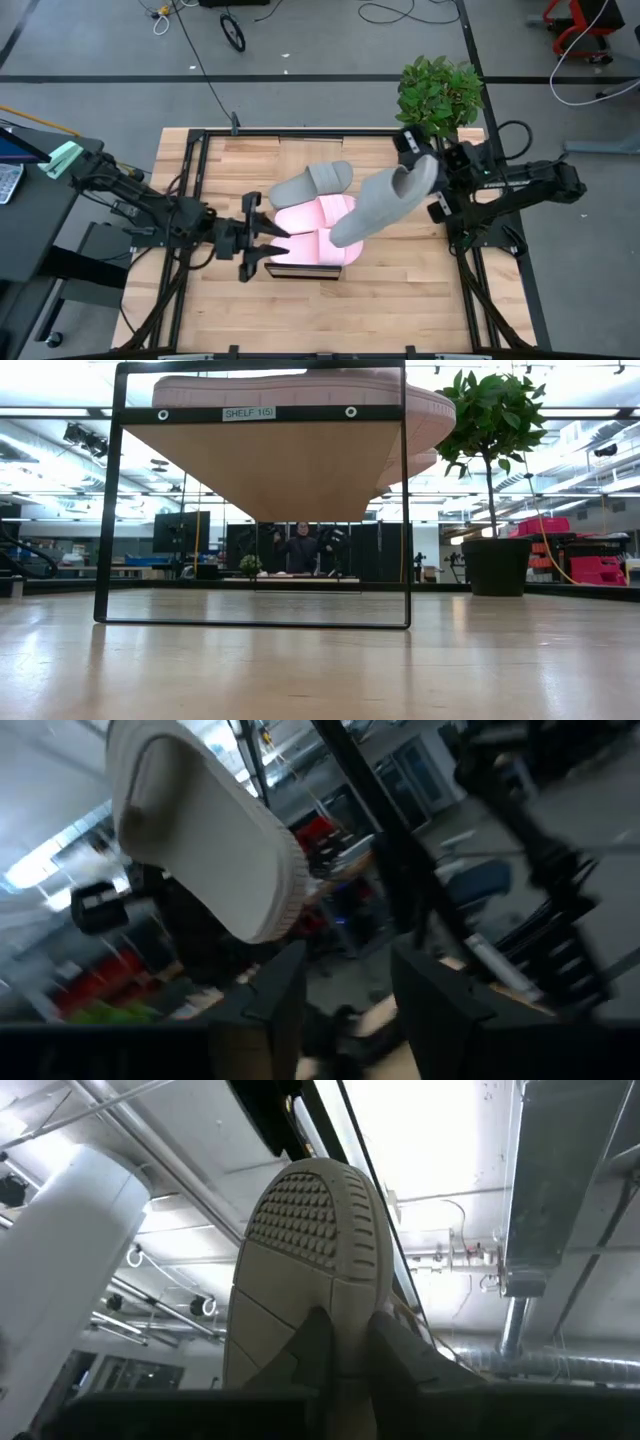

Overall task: Pick and place slides into the shelf
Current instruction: Put the gray slides on top of the shelf

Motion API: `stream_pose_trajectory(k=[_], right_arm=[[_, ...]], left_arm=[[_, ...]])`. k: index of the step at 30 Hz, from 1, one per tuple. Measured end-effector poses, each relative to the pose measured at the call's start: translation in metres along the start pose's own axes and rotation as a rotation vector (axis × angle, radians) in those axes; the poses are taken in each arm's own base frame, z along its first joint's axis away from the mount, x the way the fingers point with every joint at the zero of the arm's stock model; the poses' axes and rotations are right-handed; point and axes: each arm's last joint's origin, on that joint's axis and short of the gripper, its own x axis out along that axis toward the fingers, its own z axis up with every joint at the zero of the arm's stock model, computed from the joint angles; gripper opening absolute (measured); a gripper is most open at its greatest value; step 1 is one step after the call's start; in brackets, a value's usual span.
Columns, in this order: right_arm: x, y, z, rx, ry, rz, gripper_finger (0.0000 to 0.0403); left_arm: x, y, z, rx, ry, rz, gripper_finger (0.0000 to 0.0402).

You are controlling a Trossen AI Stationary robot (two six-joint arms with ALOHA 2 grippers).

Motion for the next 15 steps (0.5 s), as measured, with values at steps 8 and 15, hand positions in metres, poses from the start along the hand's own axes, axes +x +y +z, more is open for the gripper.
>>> stream_pose_trajectory(k=[8,15], right_arm=[[0.04,-0.022,-0.016,0.069,0.053,0.043,0.0046],[0.053,-0.031,-0.028,0.06,0.074,0.05,0.0046]], left_arm=[[0.018,0.004,-0.014,0.299,-0.008,0.094,0.0193],[0.021,0.011,-0.015,0.408,-0.037,0.148,0.0206]])
